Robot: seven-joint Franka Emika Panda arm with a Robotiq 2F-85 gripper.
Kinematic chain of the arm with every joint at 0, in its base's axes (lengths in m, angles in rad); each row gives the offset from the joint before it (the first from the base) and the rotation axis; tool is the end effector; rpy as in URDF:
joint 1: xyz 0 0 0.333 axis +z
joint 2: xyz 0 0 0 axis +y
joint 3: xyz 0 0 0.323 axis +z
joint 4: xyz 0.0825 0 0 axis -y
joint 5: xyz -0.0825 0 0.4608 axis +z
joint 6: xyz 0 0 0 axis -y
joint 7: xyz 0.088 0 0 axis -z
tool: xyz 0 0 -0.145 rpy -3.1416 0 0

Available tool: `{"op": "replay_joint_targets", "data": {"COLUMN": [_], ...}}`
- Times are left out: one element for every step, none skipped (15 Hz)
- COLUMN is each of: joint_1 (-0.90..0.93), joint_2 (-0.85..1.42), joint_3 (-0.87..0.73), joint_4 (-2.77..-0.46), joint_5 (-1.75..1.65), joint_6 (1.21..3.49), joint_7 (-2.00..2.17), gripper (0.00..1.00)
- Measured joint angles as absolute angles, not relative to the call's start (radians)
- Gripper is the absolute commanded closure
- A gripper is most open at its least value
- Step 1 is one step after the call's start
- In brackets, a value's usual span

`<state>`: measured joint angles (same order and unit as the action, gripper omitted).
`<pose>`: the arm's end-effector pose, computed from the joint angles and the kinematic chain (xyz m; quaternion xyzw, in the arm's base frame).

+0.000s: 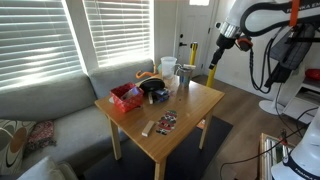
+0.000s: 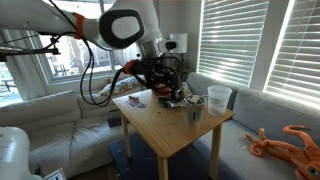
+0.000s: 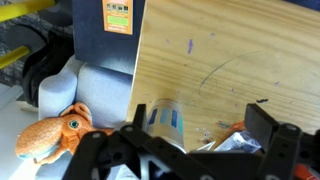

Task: Put the wooden chip on the silver cup inside the silver cup

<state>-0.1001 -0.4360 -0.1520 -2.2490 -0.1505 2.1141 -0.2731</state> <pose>0.5130 -0.1487 0.5152 0.9874 0.0415 0.1339 0.0741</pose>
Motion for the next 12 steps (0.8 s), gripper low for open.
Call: {"op": "replay_joint_targets", "data": {"joint_1": [-0.093, -0.085, -0.080, -0.076, -0.073, -0.073, -0.073, -0.074, -0.077, -0.080, -0.082, -0.083], "joint_2": [-0.396, -0.352, -0.309, -0.263, -0.220, -0.176, -0.135, -0.094, -0.054, -0.018, 0.010, 0.028], "joint_3": [-0.162, -0.171, -0.177, -0.181, -0.185, -0.187, -0.190, -0.193, -0.194, -0.194, -0.194, -0.194], "joint_4": [-2.191, -2.132, -2.077, -2.019, -1.965, -1.908, -1.855, -1.801, -1.749, -1.705, -1.674, -1.655], "joint_5": [-0.145, -0.137, -0.131, -0.121, -0.104, -0.082, -0.051, -0.021, -0.003, 0.006, 0.010, 0.012], "joint_6": [2.095, 2.071, 2.050, 2.025, 1.998, 1.966, 1.927, 1.882, 1.840, 1.812, 1.797, 1.791], "joint_7": [-0.307, -0.342, -0.368, -0.398, -0.434, -0.478, -0.528, -0.574, -0.597, -0.607, -0.613, -0.616], "gripper": [0.00, 0.00, 0.00, 0.00, 0.00, 0.00, 0.00, 0.00, 0.00, 0.00, 0.00, 0.00]}}
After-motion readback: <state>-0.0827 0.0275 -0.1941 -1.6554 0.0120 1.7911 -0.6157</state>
